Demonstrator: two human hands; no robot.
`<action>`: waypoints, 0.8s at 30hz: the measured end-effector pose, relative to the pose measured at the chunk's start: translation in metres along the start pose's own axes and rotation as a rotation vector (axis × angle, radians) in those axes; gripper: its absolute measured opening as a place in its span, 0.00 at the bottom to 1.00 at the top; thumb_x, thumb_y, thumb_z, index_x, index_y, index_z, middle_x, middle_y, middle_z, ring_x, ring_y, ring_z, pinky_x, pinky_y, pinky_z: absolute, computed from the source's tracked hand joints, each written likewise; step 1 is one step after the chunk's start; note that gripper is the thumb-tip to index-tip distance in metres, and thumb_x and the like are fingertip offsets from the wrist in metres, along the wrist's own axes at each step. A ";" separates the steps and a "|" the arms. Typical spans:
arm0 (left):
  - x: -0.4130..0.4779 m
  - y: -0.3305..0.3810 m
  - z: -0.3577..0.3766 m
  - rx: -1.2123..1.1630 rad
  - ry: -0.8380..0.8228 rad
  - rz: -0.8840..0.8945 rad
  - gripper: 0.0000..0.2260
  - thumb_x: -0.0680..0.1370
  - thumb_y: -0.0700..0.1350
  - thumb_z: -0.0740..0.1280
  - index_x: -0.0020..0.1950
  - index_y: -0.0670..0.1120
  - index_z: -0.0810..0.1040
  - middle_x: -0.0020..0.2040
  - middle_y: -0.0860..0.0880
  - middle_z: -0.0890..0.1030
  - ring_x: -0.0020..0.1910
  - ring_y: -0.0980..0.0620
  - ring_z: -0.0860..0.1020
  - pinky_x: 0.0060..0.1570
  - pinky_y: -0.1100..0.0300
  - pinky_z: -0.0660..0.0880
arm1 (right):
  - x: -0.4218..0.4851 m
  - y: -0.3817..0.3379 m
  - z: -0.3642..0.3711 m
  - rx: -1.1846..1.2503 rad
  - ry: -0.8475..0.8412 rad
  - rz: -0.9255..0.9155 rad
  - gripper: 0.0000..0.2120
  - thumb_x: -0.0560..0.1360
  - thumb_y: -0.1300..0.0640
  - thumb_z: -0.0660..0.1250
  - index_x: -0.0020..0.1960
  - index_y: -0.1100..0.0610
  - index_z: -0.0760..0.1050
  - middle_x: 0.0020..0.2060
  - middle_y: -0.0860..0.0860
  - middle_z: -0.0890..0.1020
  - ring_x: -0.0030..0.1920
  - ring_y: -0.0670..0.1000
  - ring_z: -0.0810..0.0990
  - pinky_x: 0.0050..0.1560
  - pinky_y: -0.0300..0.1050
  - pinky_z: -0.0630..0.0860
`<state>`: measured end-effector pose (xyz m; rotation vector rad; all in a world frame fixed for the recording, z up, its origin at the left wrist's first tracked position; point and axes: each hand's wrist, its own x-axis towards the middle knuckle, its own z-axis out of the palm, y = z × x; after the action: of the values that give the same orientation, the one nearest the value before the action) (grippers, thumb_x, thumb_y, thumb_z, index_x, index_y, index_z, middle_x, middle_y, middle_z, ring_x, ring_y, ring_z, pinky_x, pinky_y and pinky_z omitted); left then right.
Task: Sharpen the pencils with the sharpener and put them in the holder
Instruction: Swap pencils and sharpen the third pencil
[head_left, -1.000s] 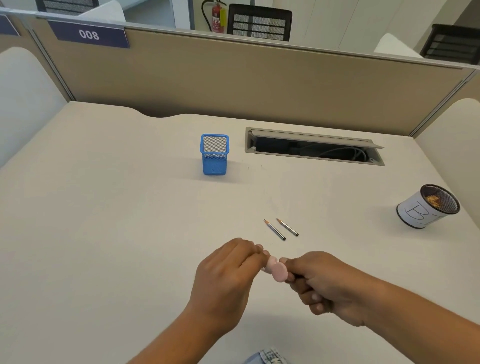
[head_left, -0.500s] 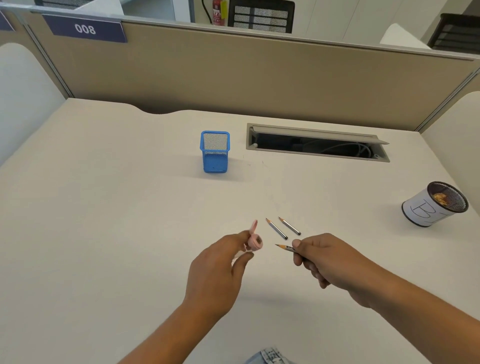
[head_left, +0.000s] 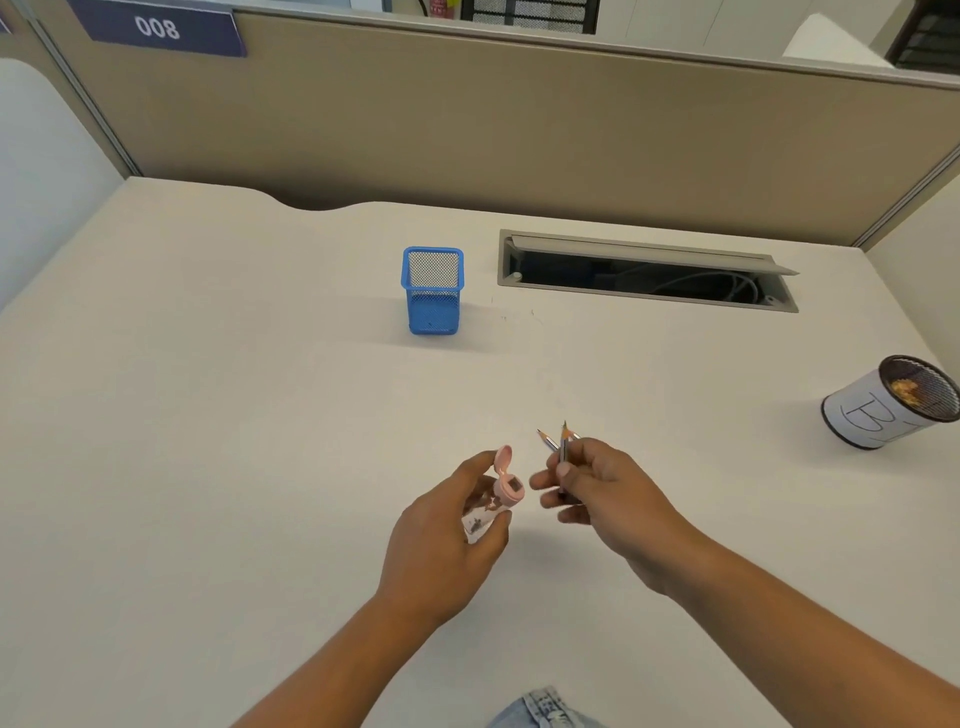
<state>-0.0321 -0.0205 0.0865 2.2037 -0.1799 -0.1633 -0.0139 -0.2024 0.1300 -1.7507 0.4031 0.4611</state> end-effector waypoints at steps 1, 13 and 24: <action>0.001 -0.001 0.001 0.012 -0.011 0.002 0.24 0.75 0.50 0.68 0.67 0.67 0.64 0.50 0.69 0.80 0.52 0.64 0.79 0.53 0.63 0.77 | 0.003 -0.001 0.002 0.009 0.015 -0.007 0.09 0.81 0.65 0.56 0.49 0.58 0.74 0.39 0.51 0.82 0.38 0.50 0.78 0.42 0.44 0.75; 0.014 -0.009 0.008 -0.048 -0.044 -0.017 0.20 0.76 0.49 0.69 0.65 0.64 0.71 0.52 0.64 0.82 0.53 0.63 0.79 0.55 0.65 0.76 | 0.026 0.001 0.006 -0.222 0.015 -0.329 0.04 0.74 0.49 0.72 0.47 0.48 0.81 0.23 0.44 0.62 0.29 0.48 0.61 0.34 0.43 0.63; 0.021 -0.013 0.013 -0.119 -0.076 -0.077 0.22 0.75 0.46 0.70 0.61 0.69 0.71 0.51 0.66 0.82 0.54 0.64 0.79 0.58 0.61 0.75 | 0.068 0.022 -0.024 -0.525 0.238 -0.252 0.13 0.82 0.57 0.56 0.53 0.55 0.80 0.39 0.47 0.75 0.40 0.45 0.74 0.40 0.39 0.67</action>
<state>-0.0132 -0.0272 0.0672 2.0880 -0.1246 -0.2930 0.0357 -0.2324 0.0818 -2.3436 0.2310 0.1817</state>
